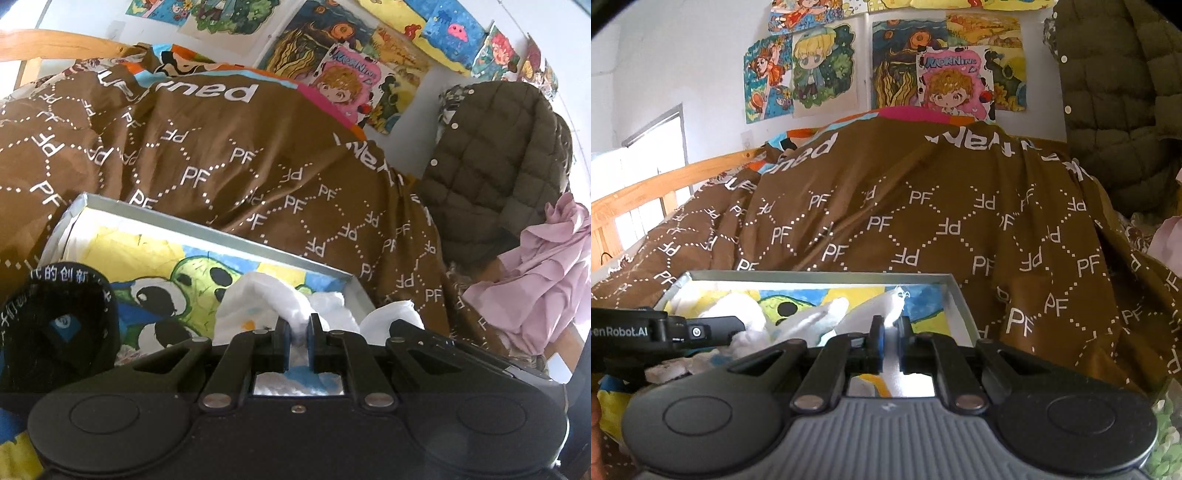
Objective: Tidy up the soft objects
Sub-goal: 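Lower the white cloths into the tray and open both tools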
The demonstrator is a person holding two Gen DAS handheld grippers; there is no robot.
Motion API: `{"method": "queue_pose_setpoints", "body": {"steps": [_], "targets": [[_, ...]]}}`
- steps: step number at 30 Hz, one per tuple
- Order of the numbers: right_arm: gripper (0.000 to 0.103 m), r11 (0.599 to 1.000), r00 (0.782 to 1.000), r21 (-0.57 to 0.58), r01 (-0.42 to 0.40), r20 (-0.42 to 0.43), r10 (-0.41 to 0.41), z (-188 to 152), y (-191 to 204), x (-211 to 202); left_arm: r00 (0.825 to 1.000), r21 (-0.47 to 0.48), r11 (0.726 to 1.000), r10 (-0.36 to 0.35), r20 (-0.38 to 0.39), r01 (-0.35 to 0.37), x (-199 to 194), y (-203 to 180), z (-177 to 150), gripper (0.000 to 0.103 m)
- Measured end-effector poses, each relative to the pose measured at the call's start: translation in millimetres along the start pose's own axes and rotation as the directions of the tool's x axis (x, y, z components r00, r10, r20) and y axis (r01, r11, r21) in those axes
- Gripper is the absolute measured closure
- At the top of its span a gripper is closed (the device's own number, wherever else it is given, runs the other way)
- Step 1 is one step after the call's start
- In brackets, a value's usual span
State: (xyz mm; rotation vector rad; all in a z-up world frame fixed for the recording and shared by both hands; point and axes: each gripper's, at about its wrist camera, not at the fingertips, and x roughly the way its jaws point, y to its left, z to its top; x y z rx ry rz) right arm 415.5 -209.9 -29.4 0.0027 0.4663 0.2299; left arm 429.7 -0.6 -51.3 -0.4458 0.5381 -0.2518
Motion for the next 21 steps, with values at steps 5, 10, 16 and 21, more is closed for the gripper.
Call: {"method": "queue_pose_setpoints", "body": {"steps": [5, 10, 16, 21], "targets": [[0.094, 1.0, 1.0, -0.003, 0.01, -0.013, -0.01, -1.7, -1.8, 4.7, 1.0, -0.011, 1.0, 0.004, -0.013, -0.004, 3.1, 2.0, -2.1, 0.093], [0.093, 1.0, 1.0, -0.002, 0.011, -0.021, -0.011, -2.5, -2.2, 6.5, 1.0, -0.024, 1.0, 0.009, -0.02, -0.009, 4.0, 2.7, -2.4, 0.092], [0.088, 1.0, 0.999, 0.003, 0.005, -0.032, -0.005, -3.2, -3.6, 9.1, 1.0, -0.025, 1.0, 0.013, -0.021, -0.014, 4.6, 2.7, -2.5, 0.09], [0.079, 1.0, 0.999, 0.012, 0.005, -0.035, -0.005, -4.2, -5.7, 10.3, 1.0, -0.028, 0.999, 0.023, -0.021, -0.024, 5.6, 2.4, -1.8, 0.087]]}}
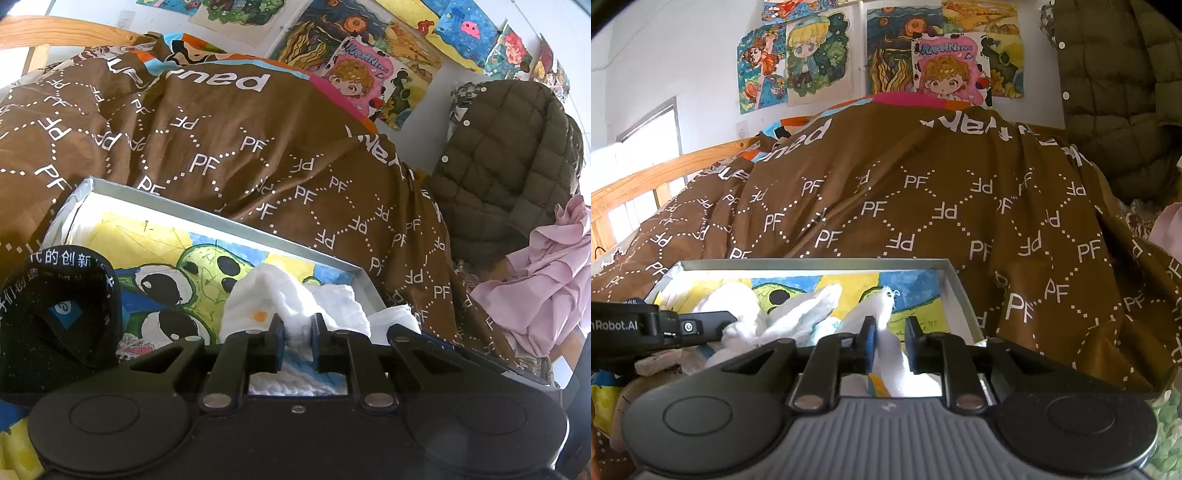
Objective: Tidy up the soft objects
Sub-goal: 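Lower the white cloths into the tray and open both tools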
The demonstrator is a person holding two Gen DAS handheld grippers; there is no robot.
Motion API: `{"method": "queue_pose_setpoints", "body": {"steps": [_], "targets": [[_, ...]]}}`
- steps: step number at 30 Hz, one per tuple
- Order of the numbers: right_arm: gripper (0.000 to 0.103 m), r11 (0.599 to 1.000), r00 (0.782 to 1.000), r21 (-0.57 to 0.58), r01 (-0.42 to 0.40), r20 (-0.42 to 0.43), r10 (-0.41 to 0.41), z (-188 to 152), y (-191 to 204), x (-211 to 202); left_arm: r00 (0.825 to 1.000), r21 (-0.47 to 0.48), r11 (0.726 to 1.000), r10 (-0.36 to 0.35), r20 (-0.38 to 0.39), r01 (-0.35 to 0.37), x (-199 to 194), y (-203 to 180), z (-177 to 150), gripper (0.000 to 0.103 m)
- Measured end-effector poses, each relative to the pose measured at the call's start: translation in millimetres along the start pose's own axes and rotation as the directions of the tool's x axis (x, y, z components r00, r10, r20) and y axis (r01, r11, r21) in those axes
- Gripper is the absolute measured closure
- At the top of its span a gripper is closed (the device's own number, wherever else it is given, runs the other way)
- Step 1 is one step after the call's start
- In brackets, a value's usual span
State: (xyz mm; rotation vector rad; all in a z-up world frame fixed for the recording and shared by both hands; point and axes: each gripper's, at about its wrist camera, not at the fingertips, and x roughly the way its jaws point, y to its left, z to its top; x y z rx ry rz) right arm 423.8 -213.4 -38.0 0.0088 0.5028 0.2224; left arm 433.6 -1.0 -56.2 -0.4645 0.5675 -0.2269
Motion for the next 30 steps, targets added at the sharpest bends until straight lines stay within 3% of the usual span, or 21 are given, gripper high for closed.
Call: {"method": "queue_pose_setpoints", "body": {"steps": [6, 16, 25, 30], "targets": [[0.059, 1.0, 1.0, 0.002, -0.001, 0.001, 0.001, 0.3, -1.6, -0.9, 1.0, -0.004, 1.0, 0.018, 0.005, -0.018, -1.3, -0.3, 1.2, 0.08], [0.036, 1.0, 1.0, 0.001, -0.005, 0.006, 0.005, 1.5, 1.3, -3.9, 0.998, 0.018, 0.998, 0.064, 0.029, -0.065, -6.8, -3.4, 6.2, 0.047], [0.022, 1.0, 1.0, 0.013, -0.005, 0.024, 0.005, 4.7, 1.5, -12.0, 0.995, 0.016, 0.996, 0.086, 0.054, -0.087, -15.8, -4.7, 10.5, 0.025], [0.018, 1.0, 0.999, 0.023, -0.004, 0.041, 0.003, 7.6, 0.0, -19.9, 0.993, 0.028, 0.995, 0.099, 0.07, -0.101, -23.2, -8.5, 11.1, 0.019]]}}
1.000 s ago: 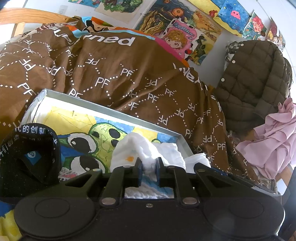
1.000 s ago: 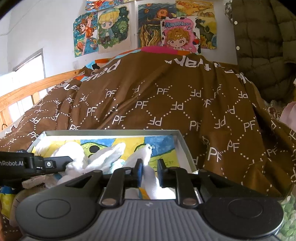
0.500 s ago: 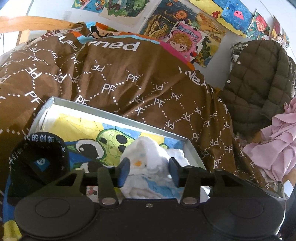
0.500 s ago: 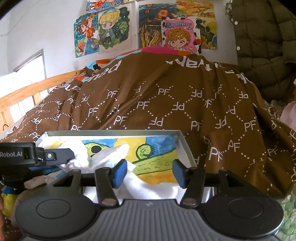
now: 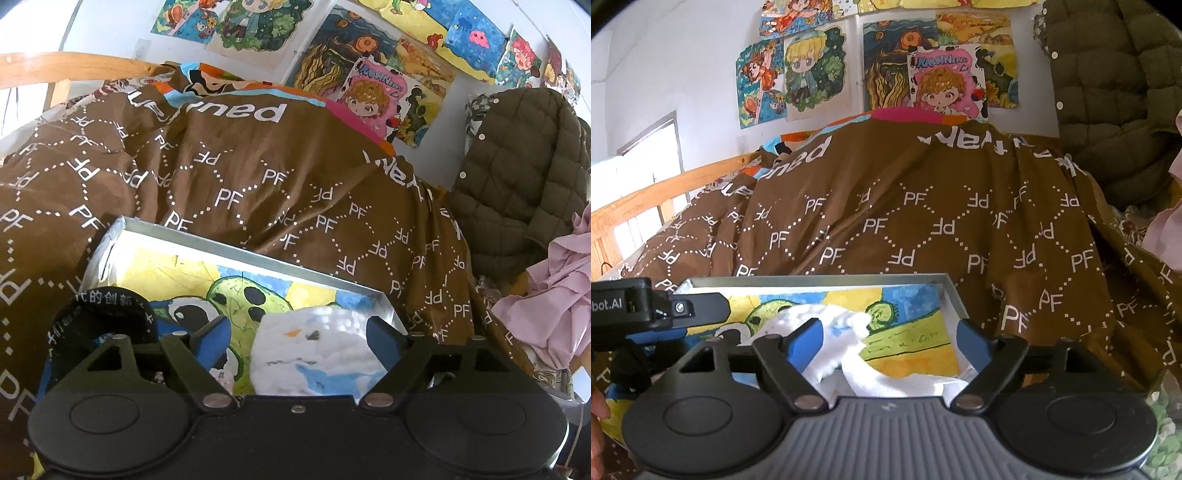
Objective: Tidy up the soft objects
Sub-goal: 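Lower the white cloths into the tray and open both tools, then lift both tools up and back from the tray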
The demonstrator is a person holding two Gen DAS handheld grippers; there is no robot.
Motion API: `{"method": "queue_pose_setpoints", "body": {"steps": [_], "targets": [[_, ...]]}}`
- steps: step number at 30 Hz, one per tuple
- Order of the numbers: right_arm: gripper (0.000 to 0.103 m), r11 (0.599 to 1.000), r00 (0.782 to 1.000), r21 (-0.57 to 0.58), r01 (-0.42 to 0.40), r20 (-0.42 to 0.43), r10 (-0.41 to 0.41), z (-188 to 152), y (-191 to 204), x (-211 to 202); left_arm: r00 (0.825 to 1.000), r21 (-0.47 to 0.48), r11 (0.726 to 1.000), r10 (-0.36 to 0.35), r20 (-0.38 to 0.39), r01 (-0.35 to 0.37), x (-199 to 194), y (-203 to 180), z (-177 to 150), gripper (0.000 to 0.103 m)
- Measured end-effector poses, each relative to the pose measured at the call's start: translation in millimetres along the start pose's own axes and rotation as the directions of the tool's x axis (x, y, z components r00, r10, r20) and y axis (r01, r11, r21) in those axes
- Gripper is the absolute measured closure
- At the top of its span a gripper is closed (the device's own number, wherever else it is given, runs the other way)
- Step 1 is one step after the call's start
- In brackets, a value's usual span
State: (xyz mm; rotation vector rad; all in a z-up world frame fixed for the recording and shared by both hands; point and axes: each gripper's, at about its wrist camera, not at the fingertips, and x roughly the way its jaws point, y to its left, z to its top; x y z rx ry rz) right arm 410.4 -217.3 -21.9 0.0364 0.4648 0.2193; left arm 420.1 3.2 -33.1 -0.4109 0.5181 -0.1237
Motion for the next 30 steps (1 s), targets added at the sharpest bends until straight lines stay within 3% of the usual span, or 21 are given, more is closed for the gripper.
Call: {"method": "queue_pose_setpoints", "body": {"steps": [6, 10, 20, 30], "targets": [[0.012, 1.0, 1.0, 0.017, 0.0, 0.017, -0.001, 4.6, -2.9, -10.5, 0.999, 0.009, 1.0, 0.025, 0.027, -0.025, -11.8, -1.8, 2.3, 0.011], [0.005, 1.0, 0.999, 0.021, 0.001, 0.032, -0.002, 6.2, -4.0, -19.6, 0.996, 0.017, 0.998, 0.064, 0.059, -0.065, -22.5, -2.8, 4.7, 0.001], [0.0, 0.999, 0.998, 0.035, 0.032, 0.047, -0.034, 4.8, -5.7, -42.9, 0.983, 0.035, 0.987, 0.153, 0.099, -0.157, -46.9, -2.8, 3.1, 0.001], [0.0, 0.997, 0.989, 0.036, 0.062, 0.131, -0.067, 10.4, 1.6, -78.2, 0.955, 0.139, 0.959, 0.22, 0.198, -0.249, -77.3, -14.1, -11.2, 0.001]]}}
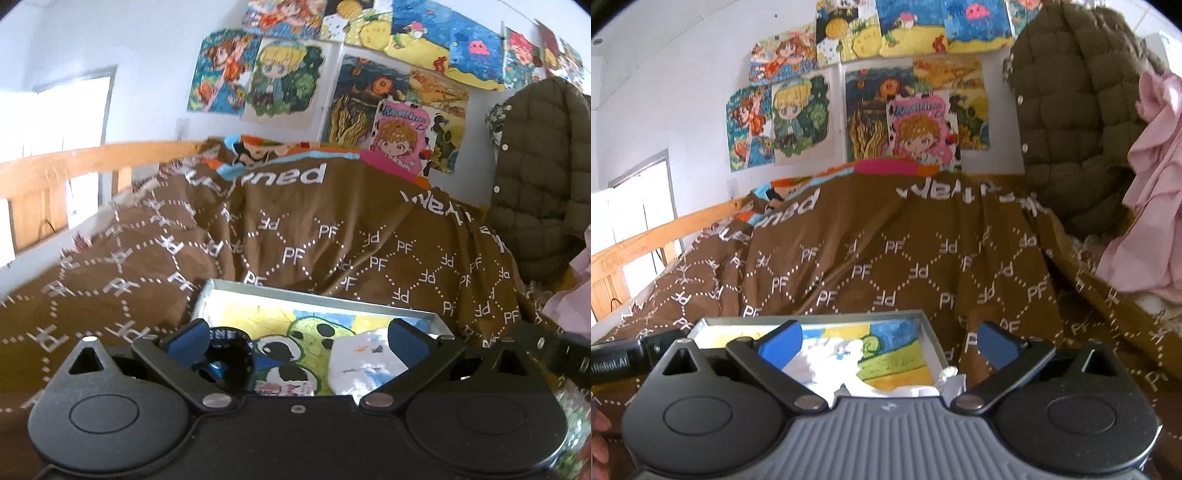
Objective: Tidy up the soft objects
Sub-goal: 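Lift both tools up and back from the tray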
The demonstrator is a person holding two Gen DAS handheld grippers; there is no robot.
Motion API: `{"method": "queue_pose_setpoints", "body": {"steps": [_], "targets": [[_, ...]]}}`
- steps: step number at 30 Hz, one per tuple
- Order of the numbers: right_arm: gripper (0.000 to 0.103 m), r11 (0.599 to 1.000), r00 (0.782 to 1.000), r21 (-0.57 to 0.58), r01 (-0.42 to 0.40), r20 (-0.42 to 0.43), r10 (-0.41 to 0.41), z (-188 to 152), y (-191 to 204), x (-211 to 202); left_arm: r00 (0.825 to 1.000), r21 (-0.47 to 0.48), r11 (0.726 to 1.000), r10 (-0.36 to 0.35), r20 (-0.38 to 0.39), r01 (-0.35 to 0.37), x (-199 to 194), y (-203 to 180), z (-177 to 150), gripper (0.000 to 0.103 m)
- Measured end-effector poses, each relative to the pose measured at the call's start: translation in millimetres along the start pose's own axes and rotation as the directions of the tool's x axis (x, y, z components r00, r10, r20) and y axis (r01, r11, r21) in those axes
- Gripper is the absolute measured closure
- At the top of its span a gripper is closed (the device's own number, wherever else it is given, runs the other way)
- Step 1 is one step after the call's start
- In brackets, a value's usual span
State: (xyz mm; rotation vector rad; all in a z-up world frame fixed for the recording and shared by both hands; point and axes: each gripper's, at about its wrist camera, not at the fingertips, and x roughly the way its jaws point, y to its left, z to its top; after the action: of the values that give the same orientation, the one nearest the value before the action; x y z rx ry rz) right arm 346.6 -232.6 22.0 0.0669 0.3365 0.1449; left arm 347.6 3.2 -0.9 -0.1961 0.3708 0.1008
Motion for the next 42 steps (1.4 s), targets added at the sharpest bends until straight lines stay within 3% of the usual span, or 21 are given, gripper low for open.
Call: {"method": "queue_pose_setpoints", "body": {"steps": [9, 19, 42], "targets": [[0.0, 0.999, 0.998, -0.019, 0.041, 0.041, -0.04, 6.1, 11.8, -30.6, 0.996, 0.02, 0.999, 0.047, 0.07, -0.049, -42.4, 2.7, -4.8, 0.001], [0.0, 0.999, 0.998, -0.003, 0.041, 0.041, -0.041, 1.2, 18.0, -53.5, 0.989, 0.018, 0.993, 0.112, 0.092, -0.114, -67.3, 8.1, -5.2, 0.001], [0.0, 1.0, 0.999, 0.005, 0.015, 0.051, -0.016, -23.9, 29.4, -128.7, 0.984, 0.028, 0.991, 0.126, 0.13, -0.131, -144.0, 25.0, -19.3, 0.001]]}}
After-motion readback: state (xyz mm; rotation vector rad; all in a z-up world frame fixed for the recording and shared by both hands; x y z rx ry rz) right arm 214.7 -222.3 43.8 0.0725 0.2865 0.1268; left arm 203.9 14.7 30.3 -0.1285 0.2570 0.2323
